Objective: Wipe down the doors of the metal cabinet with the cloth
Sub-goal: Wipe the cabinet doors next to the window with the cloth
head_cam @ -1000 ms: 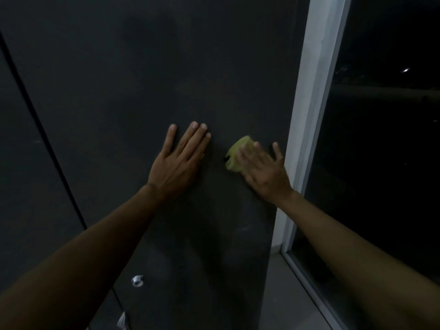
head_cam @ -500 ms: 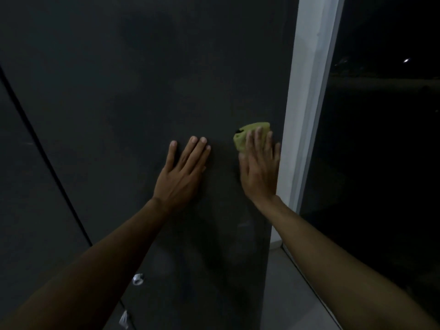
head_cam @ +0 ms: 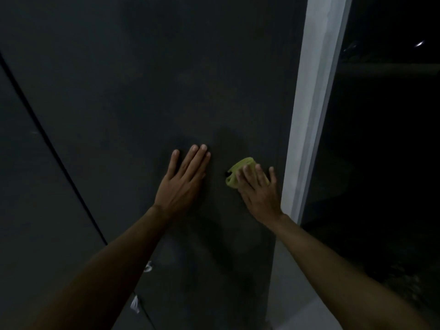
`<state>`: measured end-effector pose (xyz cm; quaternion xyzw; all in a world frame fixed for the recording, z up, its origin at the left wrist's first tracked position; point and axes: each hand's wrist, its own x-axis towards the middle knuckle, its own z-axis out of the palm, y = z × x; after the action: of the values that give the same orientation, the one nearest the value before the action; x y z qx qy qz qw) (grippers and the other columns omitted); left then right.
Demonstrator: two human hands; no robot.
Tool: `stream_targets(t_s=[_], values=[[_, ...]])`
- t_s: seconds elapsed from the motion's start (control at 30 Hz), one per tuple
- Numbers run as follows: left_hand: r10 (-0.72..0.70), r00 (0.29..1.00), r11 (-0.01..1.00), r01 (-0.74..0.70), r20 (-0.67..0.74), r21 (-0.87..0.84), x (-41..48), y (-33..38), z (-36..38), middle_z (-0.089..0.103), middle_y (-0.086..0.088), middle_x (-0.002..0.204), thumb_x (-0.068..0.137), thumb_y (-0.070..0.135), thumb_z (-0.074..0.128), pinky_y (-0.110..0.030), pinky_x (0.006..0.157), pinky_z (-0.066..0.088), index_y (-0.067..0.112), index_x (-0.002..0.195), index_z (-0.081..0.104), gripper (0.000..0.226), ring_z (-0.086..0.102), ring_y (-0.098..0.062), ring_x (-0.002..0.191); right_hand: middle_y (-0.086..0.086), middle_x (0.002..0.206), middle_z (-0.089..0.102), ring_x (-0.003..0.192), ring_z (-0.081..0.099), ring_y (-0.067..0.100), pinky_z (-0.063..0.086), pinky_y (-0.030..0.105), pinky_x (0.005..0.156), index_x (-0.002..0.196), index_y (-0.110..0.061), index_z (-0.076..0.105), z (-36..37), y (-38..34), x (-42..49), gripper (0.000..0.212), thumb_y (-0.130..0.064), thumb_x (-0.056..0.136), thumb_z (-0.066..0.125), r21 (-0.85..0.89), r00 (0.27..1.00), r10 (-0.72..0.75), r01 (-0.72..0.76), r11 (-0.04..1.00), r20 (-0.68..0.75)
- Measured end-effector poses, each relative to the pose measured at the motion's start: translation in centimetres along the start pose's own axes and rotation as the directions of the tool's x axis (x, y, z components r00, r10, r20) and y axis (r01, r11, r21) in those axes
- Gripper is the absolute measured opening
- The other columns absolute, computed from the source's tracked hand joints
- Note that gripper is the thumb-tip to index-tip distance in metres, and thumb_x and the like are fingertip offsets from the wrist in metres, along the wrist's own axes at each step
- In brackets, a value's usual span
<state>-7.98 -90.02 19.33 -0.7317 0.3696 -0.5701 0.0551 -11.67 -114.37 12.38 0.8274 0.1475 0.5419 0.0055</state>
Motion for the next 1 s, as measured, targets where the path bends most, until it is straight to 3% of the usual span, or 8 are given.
stream_targets(t_s=[0.2, 0.37, 0.43, 0.57, 0.77, 0.87, 0.93, 1.0], values=[[-0.018, 1.0, 1.0, 0.018, -0.001, 0.018, -2.9, -0.6, -0.7, 0.021, -0.01, 0.157, 0.103, 0.02, 0.041, -0.048, 0.12, 0.011, 0.005, 0.15, 0.027, 0.052, 0.021, -0.024, 0.145, -0.003, 0.16, 0.004, 0.146, 0.002, 0.026, 0.007, 0.059, 0.114, 0.153, -0.025, 0.002, -0.1, -3.1, 2.5, 0.061, -0.033, 0.101, 0.032, 0.137, 0.914, 0.404, -0.396, 0.908, -0.034], [-0.036, 0.999, 0.999, 0.035, 0.034, 0.017, -4.8, -0.4, -0.8, 0.018, -0.01, 0.158, 0.103, 0.021, 0.041, -0.049, 0.12, 0.007, 0.005, 0.151, 0.023, 0.054, 0.018, -0.025, 0.146, -0.008, 0.162, -0.013, 0.149, -0.009, 0.02, 0.025, 0.061, 0.108, 0.146, -0.026, 0.03, 0.9, -5.0, 0.2, 0.049, -0.028, 0.099, 0.045, 0.017, 0.991, -0.134, 0.134, 0.991, 0.017], [-0.039, 0.998, 0.999, 0.037, 0.046, 0.026, -5.4, -0.3, -0.8, 0.018, -0.01, 0.158, 0.102, 0.021, 0.041, -0.049, 0.12, 0.009, 0.005, 0.151, 0.023, 0.055, 0.018, -0.025, 0.146, -0.008, 0.161, -0.015, 0.149, -0.01, 0.019, 0.03, 0.065, 0.104, 0.147, -0.025, 0.027, 0.7, -4.2, -0.5, 0.05, -0.03, 0.099, 0.042, -0.025, 0.994, -0.106, 0.106, 0.994, 0.029], [-0.061, 0.995, 0.998, 0.06, 0.08, 0.004, -6.7, 0.1, -1.2, 0.021, -0.01, 0.157, 0.101, 0.02, 0.041, -0.049, 0.119, 0.01, 0.005, 0.15, 0.023, 0.055, 0.012, -0.025, 0.148, -0.013, 0.16, -0.018, 0.149, -0.012, 0.018, 0.007, 0.06, 0.113, 0.153, -0.032, -0.006, 1.0, -6.3, 0.5, 0.064, -0.034, 0.103, 0.032, 0.128, 0.962, 0.274, -0.272, 0.954, 0.002], [-0.077, 0.98, 0.996, 0.083, 0.185, -0.025, -8.3, 1.1, -2.0, 0.016, -0.014, 0.157, 0.097, 0.021, 0.039, -0.051, 0.119, 0.004, 0.003, 0.151, 0.017, 0.061, 0.002, -0.026, 0.149, -0.007, 0.161, -0.017, 0.148, -0.016, 0.02, 0.011, 0.06, 0.112, 0.153, -0.027, 0.014, 2.7, -9.8, -2.4, 0.069, -0.026, 0.095, 0.051, -0.009, 0.995, -0.068, 0.069, 0.998, 0.069], [-0.069, 0.977, 0.997, 0.073, 0.203, -0.014, -8.6, 1.5, -1.9, 0.015, -0.013, 0.159, 0.097, 0.02, 0.037, -0.052, 0.118, 0.003, 0.005, 0.151, 0.015, 0.06, 0.003, -0.027, 0.148, -0.008, 0.16, -0.017, 0.148, -0.012, 0.021, 0.009, 0.063, 0.112, 0.153, -0.027, 0.012, 2.3, -8.4, -2.5, 0.061, -0.032, 0.099, 0.041, 0.019, 0.986, 0.148, -0.15, 0.989, 0.075], [-0.066, 0.977, 0.997, 0.07, 0.203, -0.014, -8.3, 1.9, -1.5, 0.014, -0.011, 0.159, 0.096, 0.02, 0.037, -0.053, 0.118, 0.002, 0.006, 0.151, 0.016, 0.06, 0.003, -0.026, 0.148, -0.003, 0.16, -0.006, 0.147, -0.008, 0.022, -0.001, 0.057, 0.116, 0.154, -0.03, -0.004, 1.9, -7.9, -1.5, 0.059, -0.037, 0.104, 0.026, 0.12, 0.909, 0.411, -0.417, 0.901, 0.076], [-0.051, 0.979, 0.998, 0.057, 0.199, -0.024, -7.7, 2.6, -0.9, 0.011, -0.01, 0.159, 0.096, 0.02, 0.037, -0.053, 0.119, -0.002, 0.006, 0.151, 0.016, 0.06, 0.002, -0.026, 0.148, -0.001, 0.161, -0.005, 0.148, -0.01, 0.024, -0.005, 0.051, 0.118, 0.153, -0.03, -0.007, 2.2, -8.7, -1.1, 0.058, -0.036, 0.104, 0.023, 0.174, 0.872, 0.484, -0.49, 0.854, 0.079]])
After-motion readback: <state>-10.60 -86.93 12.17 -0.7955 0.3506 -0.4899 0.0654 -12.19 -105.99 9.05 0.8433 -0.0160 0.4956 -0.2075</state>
